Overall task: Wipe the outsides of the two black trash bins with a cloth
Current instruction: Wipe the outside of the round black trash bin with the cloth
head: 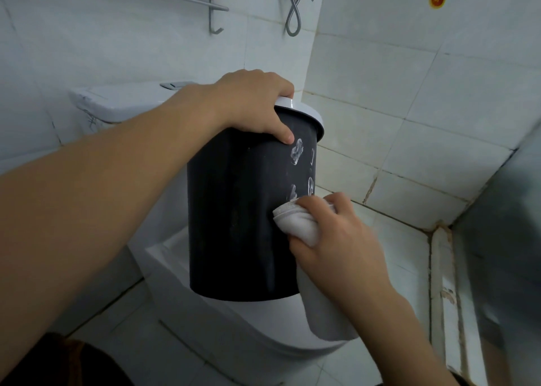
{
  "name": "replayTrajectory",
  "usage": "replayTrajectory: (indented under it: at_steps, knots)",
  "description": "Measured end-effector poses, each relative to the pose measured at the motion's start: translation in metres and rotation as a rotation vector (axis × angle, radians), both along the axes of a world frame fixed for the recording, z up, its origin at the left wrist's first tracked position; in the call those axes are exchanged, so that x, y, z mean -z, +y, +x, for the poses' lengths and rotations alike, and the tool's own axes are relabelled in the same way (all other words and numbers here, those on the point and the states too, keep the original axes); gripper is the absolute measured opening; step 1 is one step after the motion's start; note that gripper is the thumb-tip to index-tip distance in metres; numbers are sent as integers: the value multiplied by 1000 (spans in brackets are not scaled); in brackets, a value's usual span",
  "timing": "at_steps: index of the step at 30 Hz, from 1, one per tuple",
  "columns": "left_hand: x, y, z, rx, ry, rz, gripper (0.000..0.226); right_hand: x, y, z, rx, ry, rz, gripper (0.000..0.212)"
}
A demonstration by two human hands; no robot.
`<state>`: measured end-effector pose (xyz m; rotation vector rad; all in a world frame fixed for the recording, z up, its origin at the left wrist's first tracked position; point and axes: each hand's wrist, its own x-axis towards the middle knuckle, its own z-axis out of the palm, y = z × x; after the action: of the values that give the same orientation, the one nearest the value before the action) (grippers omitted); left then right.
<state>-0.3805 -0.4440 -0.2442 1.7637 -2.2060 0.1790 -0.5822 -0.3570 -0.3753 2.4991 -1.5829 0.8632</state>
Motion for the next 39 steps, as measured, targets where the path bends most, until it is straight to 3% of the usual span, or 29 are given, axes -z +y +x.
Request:
replayTrajectory:
  at_steps: [5,12,21,32,36,39]
  knots:
    - [0,1,-3,-5,-8,-16,45,-5,-12,-5,59,-30,14,32]
    - [0,3,-1,-7,7,0,43,-1,9,10,-64,27,-43,33]
    - [-1,5,-9,-1,-23,-10,50,-20,-17,-2,27,-48,0,31]
    - [-1,5,-3,-9,7,18,43,-4,11,-6,-56,77,67,34]
    - [-1,6,-10,-12,-19,0,55,-24,-6,2,5,-9,-19,32]
    - [-2,6,-11,-13,-25,-2,60,-30,-11,9,25,48,-47,30]
